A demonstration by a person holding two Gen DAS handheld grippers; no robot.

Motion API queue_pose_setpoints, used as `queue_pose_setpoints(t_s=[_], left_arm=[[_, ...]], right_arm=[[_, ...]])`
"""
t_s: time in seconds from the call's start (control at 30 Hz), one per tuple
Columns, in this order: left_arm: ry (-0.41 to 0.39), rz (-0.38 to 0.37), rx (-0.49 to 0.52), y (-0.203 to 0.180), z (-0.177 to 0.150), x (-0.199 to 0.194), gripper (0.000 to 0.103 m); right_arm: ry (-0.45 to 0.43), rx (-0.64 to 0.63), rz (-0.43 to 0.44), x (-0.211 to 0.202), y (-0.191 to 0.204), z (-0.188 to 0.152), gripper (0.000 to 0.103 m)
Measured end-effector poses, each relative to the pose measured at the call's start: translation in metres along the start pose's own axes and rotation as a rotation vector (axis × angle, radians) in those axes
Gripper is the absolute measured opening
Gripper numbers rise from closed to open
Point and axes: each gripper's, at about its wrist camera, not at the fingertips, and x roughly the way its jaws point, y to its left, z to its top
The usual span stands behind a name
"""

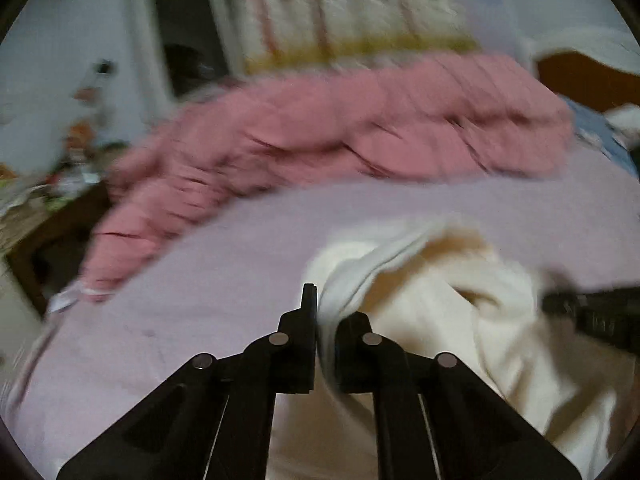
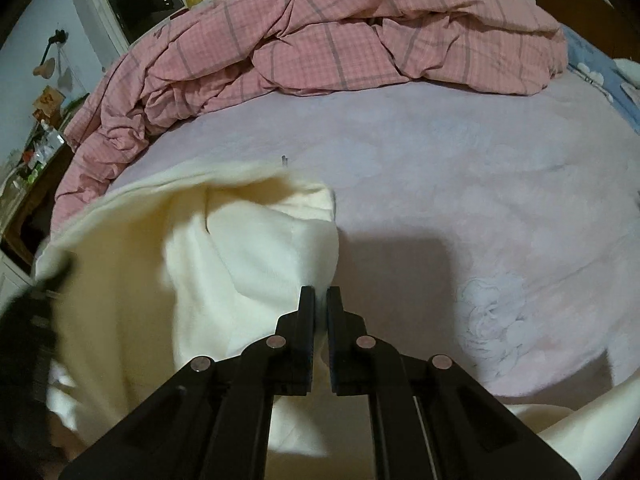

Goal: Fold large clothes

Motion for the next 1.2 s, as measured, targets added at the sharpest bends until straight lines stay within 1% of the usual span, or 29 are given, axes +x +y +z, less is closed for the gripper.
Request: queue_pose_setpoints(t_s=[0.03, 0.07, 0.13, 0.2, 0.23, 0.27, 0.33, 0.4, 0.43, 0.47, 0.5, 0.53, 0.57, 0.63, 0.67, 0.7, 0.73, 0.77, 0.8, 0.83, 0.87, 0.9, 0.97, 1.0, 1.07, 1.1, 1.13, 1.17, 1.2], left_arm=[[-0.004, 0.033, -0.024, 0.008, 0.000, -0.001, 0.013], [0.009, 0.057, -0.042, 0.015, 0.001, 0.001, 0.019], [0.073, 0.100, -0.092, 0.032, -0.002, 0.015, 0.025], [0.138, 0.107, -0.177, 0.049, -0.006, 0.024, 0.026], [0.167, 0.109, -0.230, 0.059, -0.008, 0.029, 0.032], [0.190, 0.118, -0.277, 0.068, -0.011, 0.033, 0.039], [0.239, 0.130, -0.347, 0.083, -0.017, 0.044, 0.046], [0.300, 0.104, -0.423, 0.094, -0.027, 0.058, 0.046], [0.340, 0.090, -0.470, 0.101, -0.034, 0.066, 0.046], [0.380, 0.077, -0.519, 0.108, -0.041, 0.073, 0.046], [0.417, 0.055, -0.573, 0.116, -0.049, 0.080, 0.046], [0.442, 0.032, -0.623, 0.122, -0.055, 0.084, 0.046], [0.447, 0.014, -0.654, 0.125, -0.058, 0.085, 0.046], [0.408, -0.019, -0.653, 0.123, -0.053, 0.078, 0.046], [0.381, -0.033, -0.607, 0.117, -0.047, 0.074, 0.047], [0.346, -0.047, -0.565, 0.109, -0.041, 0.068, 0.047], [0.311, -0.070, -0.531, 0.104, -0.036, 0.063, 0.049], [0.283, -0.090, -0.503, 0.100, -0.031, 0.060, 0.054], [0.265, -0.096, -0.489, 0.098, -0.029, 0.057, 0.057], [0.255, -0.086, -0.477, 0.096, -0.028, 0.055, 0.061], [0.260, -0.074, -0.471, 0.098, -0.027, 0.058, 0.063], [0.281, -0.063, -0.464, 0.097, -0.028, 0.063, 0.063], [0.358, -0.033, -0.453, 0.097, -0.034, 0.078, 0.064], [0.383, -0.035, -0.464, 0.097, -0.039, 0.084, 0.064], [0.434, -0.074, -0.472, 0.093, -0.045, 0.099, 0.064], [0.457, -0.093, -0.465, 0.089, -0.045, 0.105, 0.064], [0.462, -0.095, -0.458, 0.087, -0.045, 0.109, 0.064], [0.455, -0.063, -0.447, 0.085, -0.044, 0.111, 0.065], [0.437, -0.021, -0.445, 0.086, -0.042, 0.108, 0.064]], right_arm=[[0.000, -0.002, -0.008, 0.001, 0.001, 0.000, 0.005], [0.000, -0.003, -0.015, 0.002, 0.001, 0.000, 0.005], [-0.003, 0.002, -0.020, 0.001, 0.001, 0.000, 0.005], [-0.020, 0.012, -0.034, -0.002, 0.001, 0.000, 0.005], [-0.033, 0.018, -0.043, -0.004, 0.000, 0.001, 0.005], [-0.047, 0.026, -0.053, -0.006, 0.000, 0.001, 0.005], [-0.096, 0.050, -0.076, -0.015, -0.001, 0.001, 0.005], [-0.151, 0.029, -0.159, -0.021, 0.002, 0.001, 0.005], [-0.168, 0.021, -0.217, -0.022, 0.002, 0.001, 0.003], [-0.193, 0.022, -0.317, -0.021, -0.002, 0.003, 0.003], [-0.199, 0.043, -0.356, -0.020, -0.010, 0.005, 0.003], [-0.187, 0.069, -0.353, -0.018, -0.017, 0.006, 0.003], [-0.162, 0.112, -0.319, -0.016, -0.030, 0.009, 0.003], [-0.122, 0.161, -0.205, -0.012, -0.048, 0.013, 0.003], [-0.126, 0.178, -0.150, -0.013, -0.050, 0.014, 0.003], [-0.141, 0.198, -0.075, -0.017, -0.051, 0.015, 0.003], [-0.162, 0.201, 0.012, -0.022, -0.048, 0.015, 0.004], [-0.168, 0.189, 0.061, -0.024, -0.046, 0.016, 0.014], [-0.168, 0.159, 0.102, -0.024, -0.039, 0.016, 0.022], [-0.170, 0.125, 0.121, -0.023, -0.032, 0.016, 0.041], [-0.171, 0.104, 0.124, -0.021, -0.028, 0.015, 0.050], [-0.167, 0.076, 0.103, -0.015, -0.021, 0.015, 0.050], [-0.143, 0.063, 0.060, -0.003, -0.016, 0.015, 0.050], [-0.095, 0.050, 0.064, 0.011, -0.014, 0.016, 0.050], [-0.004, 0.035, 0.097, 0.035, -0.014, 0.017, 0.050], [0.042, 0.039, 0.099, 0.047, -0.014, 0.018, 0.050], [0.051, 0.046, 0.096, 0.053, -0.016, 0.018, 0.050], [0.039, 0.058, 0.091, 0.054, -0.018, 0.020, 0.039], [0.009, 0.080, 0.061, 0.050, -0.021, 0.020, 0.029]])
